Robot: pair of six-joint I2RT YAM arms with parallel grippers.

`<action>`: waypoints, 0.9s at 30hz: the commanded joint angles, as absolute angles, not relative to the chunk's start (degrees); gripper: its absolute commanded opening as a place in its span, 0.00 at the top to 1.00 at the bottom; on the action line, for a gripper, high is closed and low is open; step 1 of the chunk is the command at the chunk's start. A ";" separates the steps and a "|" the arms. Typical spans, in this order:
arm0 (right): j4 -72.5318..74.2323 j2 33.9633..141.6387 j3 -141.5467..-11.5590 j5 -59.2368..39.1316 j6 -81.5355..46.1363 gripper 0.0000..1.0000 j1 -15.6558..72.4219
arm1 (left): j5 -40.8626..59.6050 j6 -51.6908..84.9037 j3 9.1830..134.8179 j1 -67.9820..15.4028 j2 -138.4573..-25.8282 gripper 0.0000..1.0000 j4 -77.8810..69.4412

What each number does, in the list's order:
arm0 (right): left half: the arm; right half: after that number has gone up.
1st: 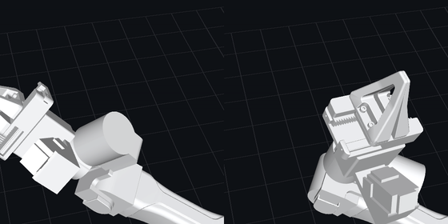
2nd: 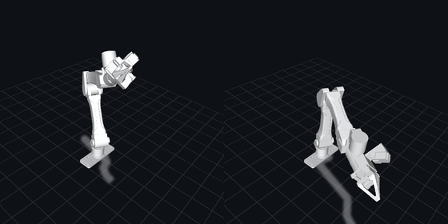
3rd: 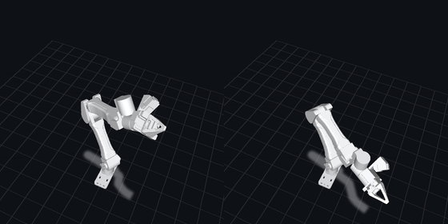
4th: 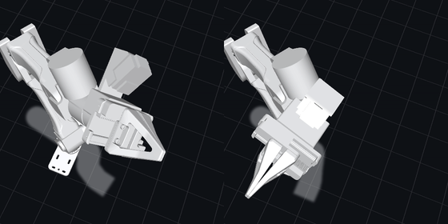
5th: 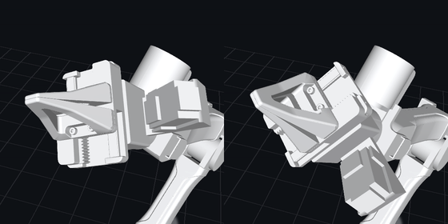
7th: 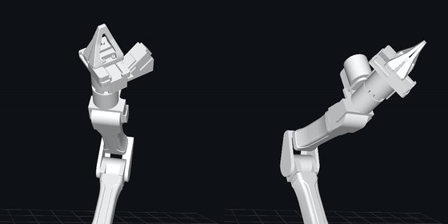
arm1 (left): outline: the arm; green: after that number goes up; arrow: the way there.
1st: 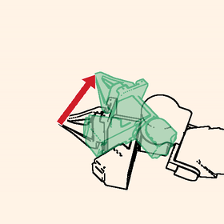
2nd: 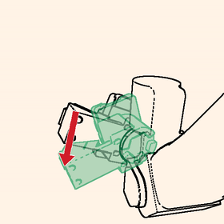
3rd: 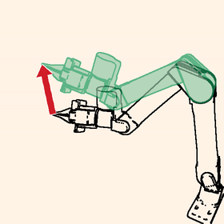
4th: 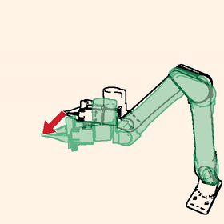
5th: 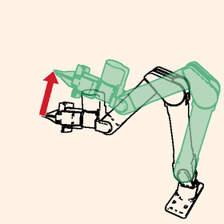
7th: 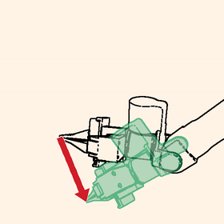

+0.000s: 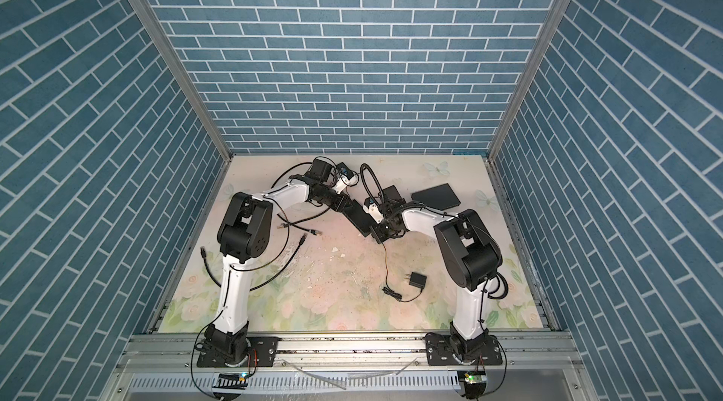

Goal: Insert the plug into the switch port

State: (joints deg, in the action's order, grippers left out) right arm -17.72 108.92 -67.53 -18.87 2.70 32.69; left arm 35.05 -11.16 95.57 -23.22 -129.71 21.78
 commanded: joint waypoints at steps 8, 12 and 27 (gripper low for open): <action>5.70 110.21 -75.95 -18.82 2.00 0.93 33.31 | 45.20 -10.03 87.08 -30.23 -132.89 0.64 39.69; 5.72 109.10 -73.62 -18.22 2.61 0.87 33.30 | 42.05 -8.47 87.32 -29.76 -132.30 0.64 39.28; -2.41 95.07 -59.34 -20.12 3.74 0.56 30.32 | 26.25 1.75 92.33 -27.05 -127.92 0.45 35.09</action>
State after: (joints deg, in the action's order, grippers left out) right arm -5.52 99.68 -61.21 -17.82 3.31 31.22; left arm 28.49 -0.05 93.12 -25.45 -126.52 25.39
